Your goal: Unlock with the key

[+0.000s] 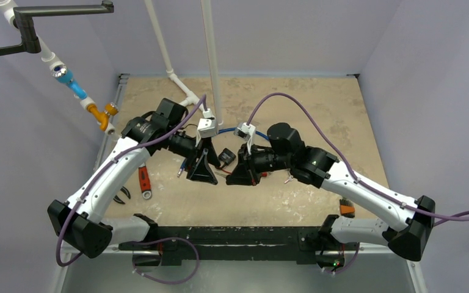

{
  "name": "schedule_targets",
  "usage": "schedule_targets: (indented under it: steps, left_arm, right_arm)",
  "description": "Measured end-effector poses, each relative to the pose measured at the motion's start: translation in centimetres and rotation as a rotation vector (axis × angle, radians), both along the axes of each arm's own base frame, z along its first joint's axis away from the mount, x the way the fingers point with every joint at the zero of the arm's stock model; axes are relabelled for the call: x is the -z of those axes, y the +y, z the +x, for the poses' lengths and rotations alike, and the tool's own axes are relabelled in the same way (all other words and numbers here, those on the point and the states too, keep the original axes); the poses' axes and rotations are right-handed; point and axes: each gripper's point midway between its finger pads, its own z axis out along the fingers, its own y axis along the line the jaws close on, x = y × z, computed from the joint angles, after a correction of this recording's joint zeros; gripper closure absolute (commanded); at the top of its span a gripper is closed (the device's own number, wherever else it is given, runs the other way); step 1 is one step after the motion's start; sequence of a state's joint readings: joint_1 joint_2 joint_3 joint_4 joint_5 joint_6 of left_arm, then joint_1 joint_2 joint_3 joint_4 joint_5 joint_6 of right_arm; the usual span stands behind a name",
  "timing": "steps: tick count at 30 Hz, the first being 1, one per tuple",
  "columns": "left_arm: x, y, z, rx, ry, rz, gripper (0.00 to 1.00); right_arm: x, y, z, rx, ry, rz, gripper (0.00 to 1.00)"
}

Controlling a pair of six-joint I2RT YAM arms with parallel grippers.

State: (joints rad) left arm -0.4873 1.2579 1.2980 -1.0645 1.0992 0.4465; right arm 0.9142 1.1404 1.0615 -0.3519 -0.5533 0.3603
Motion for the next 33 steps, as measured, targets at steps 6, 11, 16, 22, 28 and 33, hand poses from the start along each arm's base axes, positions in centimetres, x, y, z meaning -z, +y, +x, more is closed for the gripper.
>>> schedule_targets:
  steps: [6, 11, 16, 22, 28, 33]
  left_arm:
    - [-0.5, -0.1, -1.5, 0.03, -0.008, -0.005, 0.71]
    - [-0.7, -0.1, -1.8, 0.026, -0.039, 0.01, 0.99]
    - [-0.7, 0.0, -1.6, 0.009, -0.051, 0.022, 1.0]
    - [-1.1, 0.0, -1.6, -0.022, -0.057, 0.022, 1.0]
    - [-1.1, 0.2, -1.6, -0.086, -0.021, 0.029, 1.0]
    - [-1.5, 0.0, -1.3, -0.12, 0.005, 0.02, 1.0]
  right_arm:
    - [-0.4, 0.6, 0.6, -0.004, -0.012, 0.0, 1.0]
    - [-0.8, 1.1, 0.2, -0.031, -0.007, 0.009, 1.0]
    - [-0.9, 1.1, 0.2, -0.039, -0.015, 0.012, 1.0]
    - [-1.3, 1.1, 0.4, -0.012, -0.021, 0.037, 0.71]
    - [-2.0, 0.0, 0.7, 0.096, -0.025, 0.137, 0.6]
    - [-3.3, -0.5, 0.5, 0.144, -0.017, 0.244, 0.54]
